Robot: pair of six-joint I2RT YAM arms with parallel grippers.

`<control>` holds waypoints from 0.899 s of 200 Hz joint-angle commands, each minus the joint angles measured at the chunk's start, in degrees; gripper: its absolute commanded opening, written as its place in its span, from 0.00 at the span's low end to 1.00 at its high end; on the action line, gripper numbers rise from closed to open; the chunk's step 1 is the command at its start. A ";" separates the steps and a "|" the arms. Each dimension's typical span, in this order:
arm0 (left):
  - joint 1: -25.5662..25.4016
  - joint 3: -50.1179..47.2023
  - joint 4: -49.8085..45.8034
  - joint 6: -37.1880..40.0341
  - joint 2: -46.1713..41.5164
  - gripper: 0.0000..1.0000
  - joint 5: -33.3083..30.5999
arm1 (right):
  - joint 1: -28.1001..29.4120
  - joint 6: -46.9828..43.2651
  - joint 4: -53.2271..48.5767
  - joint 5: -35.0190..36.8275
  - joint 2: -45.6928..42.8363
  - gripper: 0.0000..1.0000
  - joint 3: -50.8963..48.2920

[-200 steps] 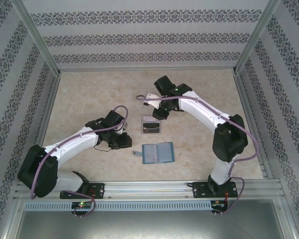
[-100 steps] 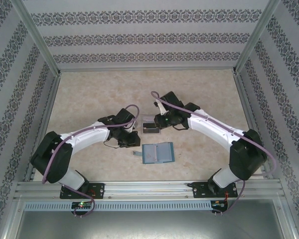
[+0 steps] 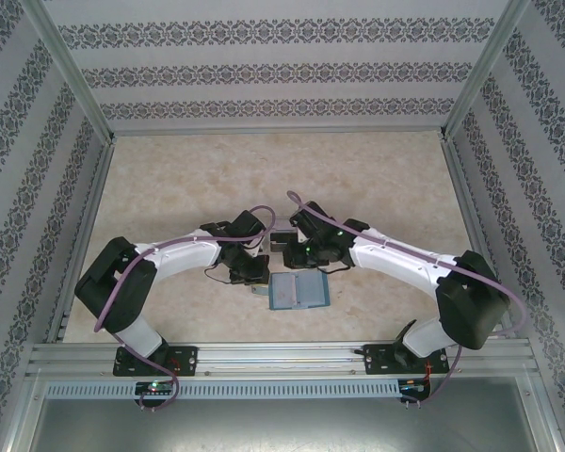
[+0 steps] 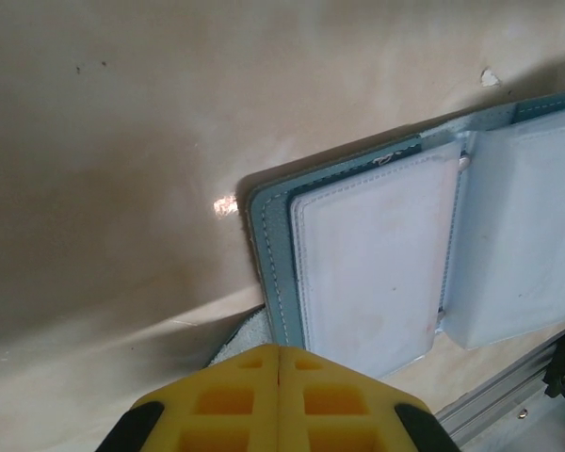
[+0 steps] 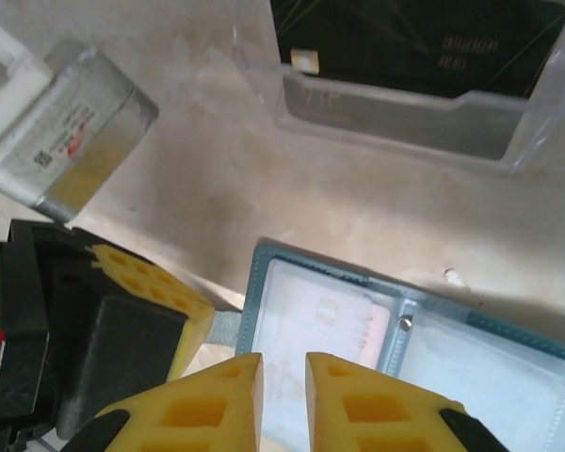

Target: Take the credit cards out of the card holder

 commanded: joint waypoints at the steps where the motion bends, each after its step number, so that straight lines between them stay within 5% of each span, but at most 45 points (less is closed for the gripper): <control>1: -0.59 -0.17 -1.96 1.60 1.40 0.07 -0.76 | 1.53 4.82 2.73 -0.82 0.00 0.22 -1.76; 180: -0.59 -1.86 -2.76 3.88 4.33 0.05 -3.33 | 9.15 14.61 11.17 -4.00 11.23 0.27 -4.46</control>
